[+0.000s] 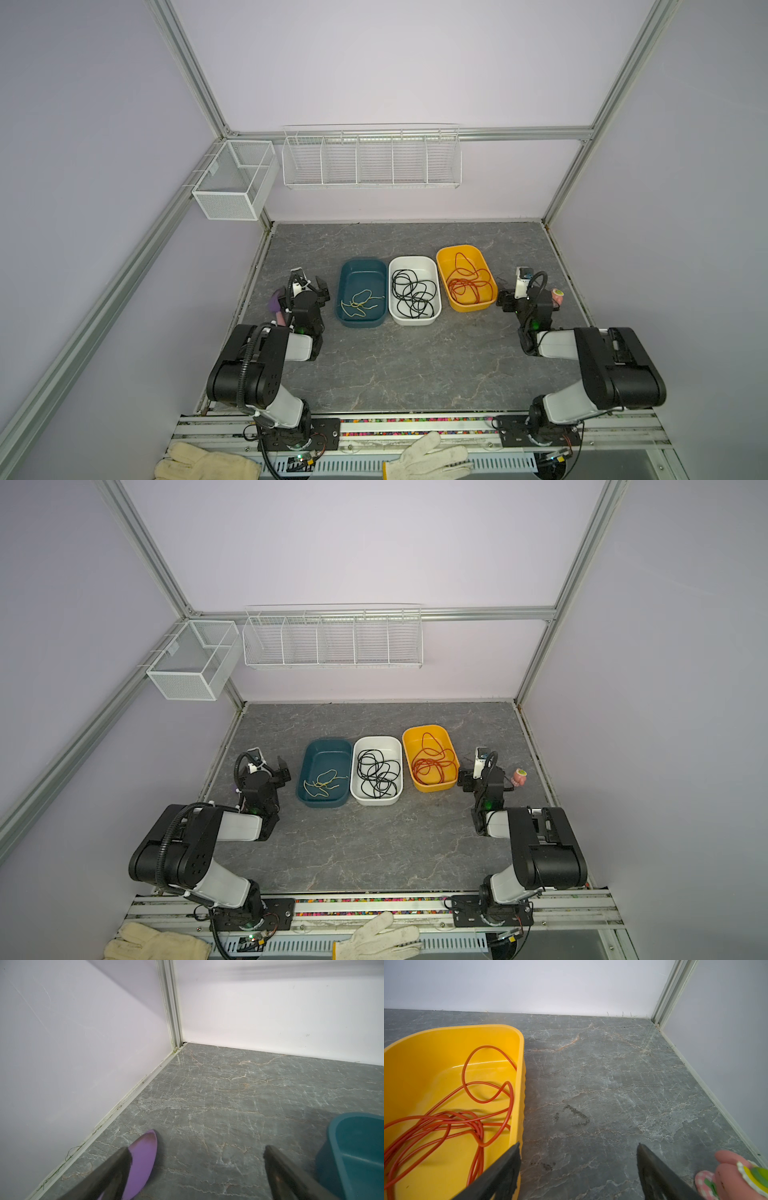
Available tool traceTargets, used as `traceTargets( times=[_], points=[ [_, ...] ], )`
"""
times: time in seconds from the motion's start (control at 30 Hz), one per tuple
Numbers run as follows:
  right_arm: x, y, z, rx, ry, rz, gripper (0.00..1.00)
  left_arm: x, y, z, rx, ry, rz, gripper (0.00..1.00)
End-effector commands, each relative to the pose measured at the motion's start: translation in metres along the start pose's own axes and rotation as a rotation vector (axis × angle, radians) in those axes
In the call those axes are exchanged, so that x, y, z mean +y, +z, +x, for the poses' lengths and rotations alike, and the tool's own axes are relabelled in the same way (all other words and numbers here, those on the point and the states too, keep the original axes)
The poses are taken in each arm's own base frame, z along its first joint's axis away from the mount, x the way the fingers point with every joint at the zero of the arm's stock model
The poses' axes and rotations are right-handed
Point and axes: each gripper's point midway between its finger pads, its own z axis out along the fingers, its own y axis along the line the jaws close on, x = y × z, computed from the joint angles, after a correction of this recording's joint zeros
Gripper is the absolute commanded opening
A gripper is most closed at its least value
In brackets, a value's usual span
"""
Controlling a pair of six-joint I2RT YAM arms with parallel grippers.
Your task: Untangle the cables
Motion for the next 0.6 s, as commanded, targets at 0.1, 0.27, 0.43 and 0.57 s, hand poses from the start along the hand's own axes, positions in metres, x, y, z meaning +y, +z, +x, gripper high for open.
traceTargets(
  times=[0.1, 0.27, 0.43, 0.57],
  points=[
    [-0.0022, 0.0029, -0.0042, -0.006, -0.024, 0.015, 0.88, 0.0005, -0.0013, -0.0018, -0.015, 0.006, 0.007, 0.99],
    [-0.0015, 0.0029, -0.0044, -0.006, -0.025, 0.012, 0.88, 0.0005, -0.0011, -0.0022, -0.015, 0.006, 0.007, 0.99],
    [-0.0017, 0.0038, -0.0035, 0.000, -0.024, 0.012, 0.88, 0.0004, -0.0011, -0.0022, -0.016, 0.006, 0.008, 0.99],
    [-0.0020, 0.0034, -0.0030, 0.002, -0.018, 0.004, 0.88, 0.0003, -0.0011, -0.0021, -0.015, 0.006, 0.008, 0.99]
  ],
)
